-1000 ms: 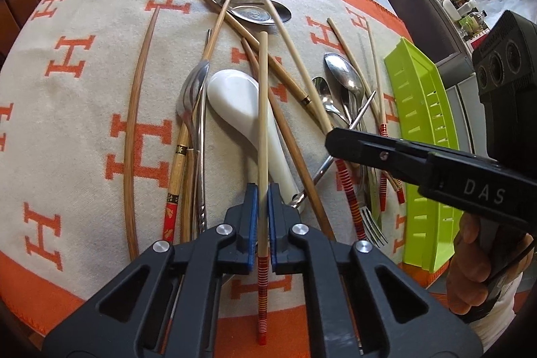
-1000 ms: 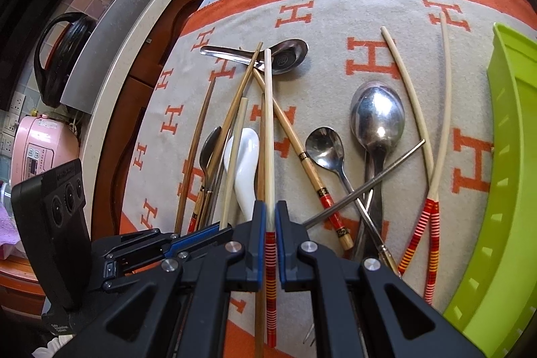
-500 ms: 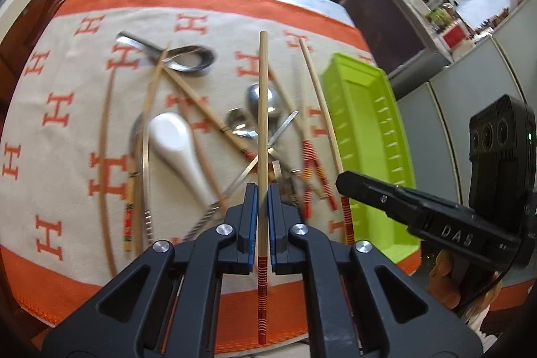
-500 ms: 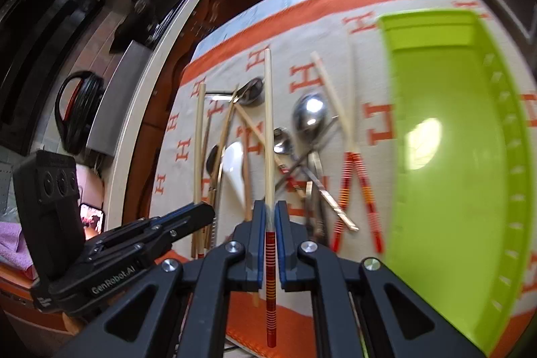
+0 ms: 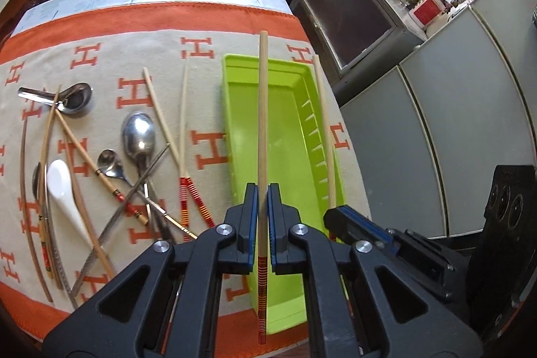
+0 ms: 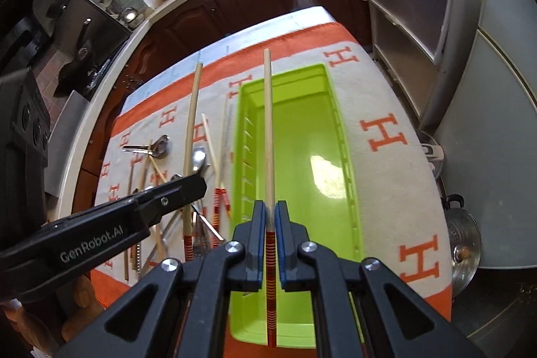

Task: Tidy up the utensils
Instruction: 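Lift the red-striped chopstick with the right gripper and lower it into the green tray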

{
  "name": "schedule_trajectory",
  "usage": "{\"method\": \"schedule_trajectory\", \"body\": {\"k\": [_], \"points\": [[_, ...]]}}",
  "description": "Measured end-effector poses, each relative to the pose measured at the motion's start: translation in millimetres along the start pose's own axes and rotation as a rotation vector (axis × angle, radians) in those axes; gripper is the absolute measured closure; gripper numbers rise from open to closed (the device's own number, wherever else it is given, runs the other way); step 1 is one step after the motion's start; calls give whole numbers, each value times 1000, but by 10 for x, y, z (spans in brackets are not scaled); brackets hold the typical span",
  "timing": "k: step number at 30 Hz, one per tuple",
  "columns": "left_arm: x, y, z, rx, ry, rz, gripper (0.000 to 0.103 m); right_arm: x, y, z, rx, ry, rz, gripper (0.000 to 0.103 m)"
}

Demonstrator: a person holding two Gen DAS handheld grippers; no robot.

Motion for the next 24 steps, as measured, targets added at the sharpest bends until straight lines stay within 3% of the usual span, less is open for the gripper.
{"method": "schedule_trajectory", "body": {"k": [9, 18, 21, 24], "points": [[449, -101, 145, -2, -53, -49, 99, 177, 146, 166, 7, -52, 24, 97], [483, -136, 158, 23, -40, -83, 98, 239, 165, 217, 22, -75, 23, 97], [412, -140, 178, 30, -43, -79, 85, 216, 149, 207, 26, -70, 23, 93], [268, -178, 172, 32, -9, -85, 64, 184, 121, 205, 16, -63, 32, 91]]}}
Point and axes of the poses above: each gripper's, at about its wrist camera, not at the fingertips, and x roughly the way its jaws point, y to its right, z to its underside, the point moved 9 cm from there along x, roughly the way its jaws point, and after that the axes turned 13 degrees about -x, right-handed, at the moved point
